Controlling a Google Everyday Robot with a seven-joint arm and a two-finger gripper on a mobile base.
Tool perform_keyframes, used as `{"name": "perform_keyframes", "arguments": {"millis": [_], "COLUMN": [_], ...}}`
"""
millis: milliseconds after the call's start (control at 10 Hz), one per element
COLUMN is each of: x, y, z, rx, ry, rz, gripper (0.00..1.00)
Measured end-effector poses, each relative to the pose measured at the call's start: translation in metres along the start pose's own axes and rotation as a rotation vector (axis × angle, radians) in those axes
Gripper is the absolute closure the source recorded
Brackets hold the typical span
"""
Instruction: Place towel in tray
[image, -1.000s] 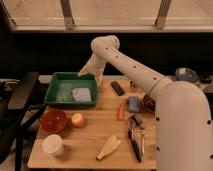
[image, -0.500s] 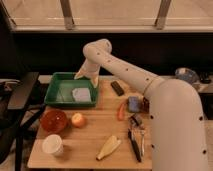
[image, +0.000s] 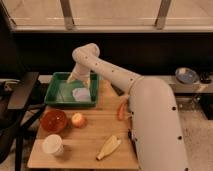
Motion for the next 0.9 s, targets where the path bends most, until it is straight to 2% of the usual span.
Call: {"name": "perform_keyframes", "arguments": {"millis": [400,500,700,900], "x": [0.003,0.002,0.001,0.001], "y": [0.001,0.009,0.016,0.015], "z": [0.041,0.054,0.065,0.065], "rx": [-0.012,-0.012,0.007,0.009], "ry": [-0.074,-0.109,-0.144,-0.145], "rz": [0.011,0.034,0.059,0.059], "gripper": [0.27,0.27,0.27,0.27]}}
